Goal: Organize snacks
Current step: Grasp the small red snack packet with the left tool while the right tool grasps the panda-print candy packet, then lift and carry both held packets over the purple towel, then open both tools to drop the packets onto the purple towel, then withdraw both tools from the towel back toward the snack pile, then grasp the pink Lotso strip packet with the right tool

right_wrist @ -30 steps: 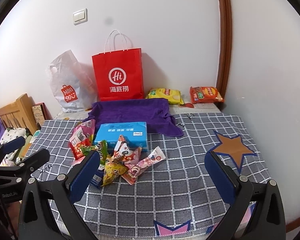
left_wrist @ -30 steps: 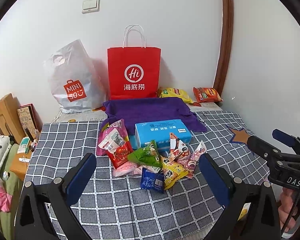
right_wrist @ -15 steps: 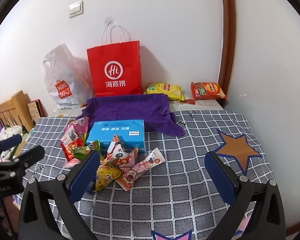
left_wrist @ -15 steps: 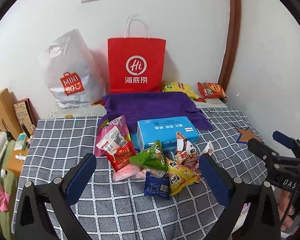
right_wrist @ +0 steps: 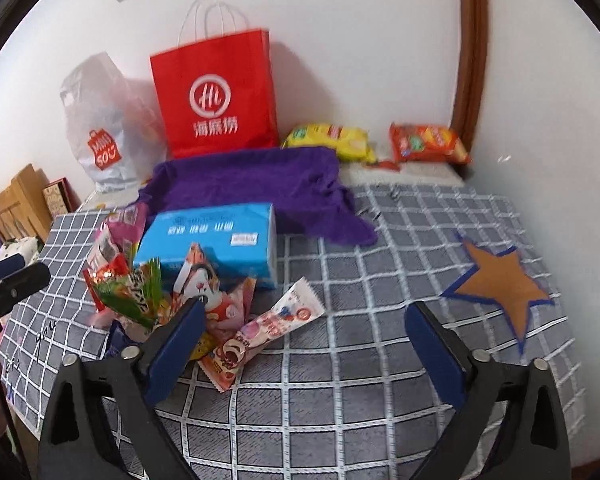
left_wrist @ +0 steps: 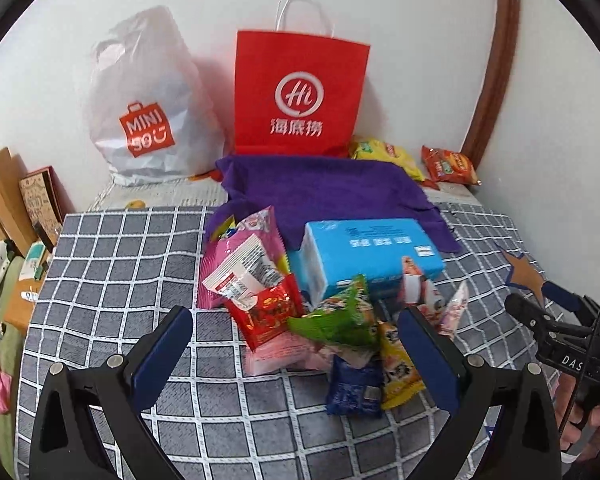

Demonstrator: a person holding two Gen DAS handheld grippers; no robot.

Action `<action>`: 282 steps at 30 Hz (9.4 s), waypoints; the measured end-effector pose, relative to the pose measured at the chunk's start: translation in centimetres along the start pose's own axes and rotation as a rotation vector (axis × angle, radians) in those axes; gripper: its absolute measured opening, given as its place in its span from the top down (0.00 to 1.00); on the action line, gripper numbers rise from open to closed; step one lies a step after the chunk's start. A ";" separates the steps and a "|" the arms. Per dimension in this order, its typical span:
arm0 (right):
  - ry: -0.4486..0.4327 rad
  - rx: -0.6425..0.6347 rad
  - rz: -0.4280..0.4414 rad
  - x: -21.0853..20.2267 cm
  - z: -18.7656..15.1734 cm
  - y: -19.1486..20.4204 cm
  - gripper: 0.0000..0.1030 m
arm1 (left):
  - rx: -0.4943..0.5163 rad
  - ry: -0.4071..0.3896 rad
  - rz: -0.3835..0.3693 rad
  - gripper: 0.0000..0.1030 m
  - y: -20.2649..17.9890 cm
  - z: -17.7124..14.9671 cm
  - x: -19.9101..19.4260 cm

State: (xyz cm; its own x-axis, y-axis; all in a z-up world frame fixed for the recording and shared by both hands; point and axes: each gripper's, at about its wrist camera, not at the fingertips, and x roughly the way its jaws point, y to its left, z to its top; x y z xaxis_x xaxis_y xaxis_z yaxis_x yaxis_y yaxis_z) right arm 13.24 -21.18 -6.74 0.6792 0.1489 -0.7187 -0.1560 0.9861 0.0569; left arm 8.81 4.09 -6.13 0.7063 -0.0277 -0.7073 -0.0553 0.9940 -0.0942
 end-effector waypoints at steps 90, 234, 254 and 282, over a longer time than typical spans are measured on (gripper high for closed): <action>-0.007 -0.129 0.152 1.8 5.8 3.7 0.41 | -0.013 0.145 -0.191 0.60 1.0 4.8 3.6; 0.149 0.015 0.041 6.8 9.2 -1.4 0.41 | 0.109 0.084 -0.128 0.36 -1.2 17.0 8.9; 0.306 -0.074 0.263 9.2 -1.1 0.0 0.61 | 0.078 0.128 -0.038 0.36 0.2 7.4 3.1; 0.141 -0.248 0.158 4.8 -7.1 3.1 0.81 | -0.055 0.181 -0.008 0.36 5.2 0.6 3.6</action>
State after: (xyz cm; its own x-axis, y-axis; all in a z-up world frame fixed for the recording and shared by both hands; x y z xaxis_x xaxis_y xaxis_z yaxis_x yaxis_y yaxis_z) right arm 10.98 -17.97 -14.92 0.5297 0.2701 -0.8040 -0.4331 0.9012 0.0173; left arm 11.50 9.21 -8.74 0.5684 -0.0592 -0.8206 -0.0919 0.9866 -0.1348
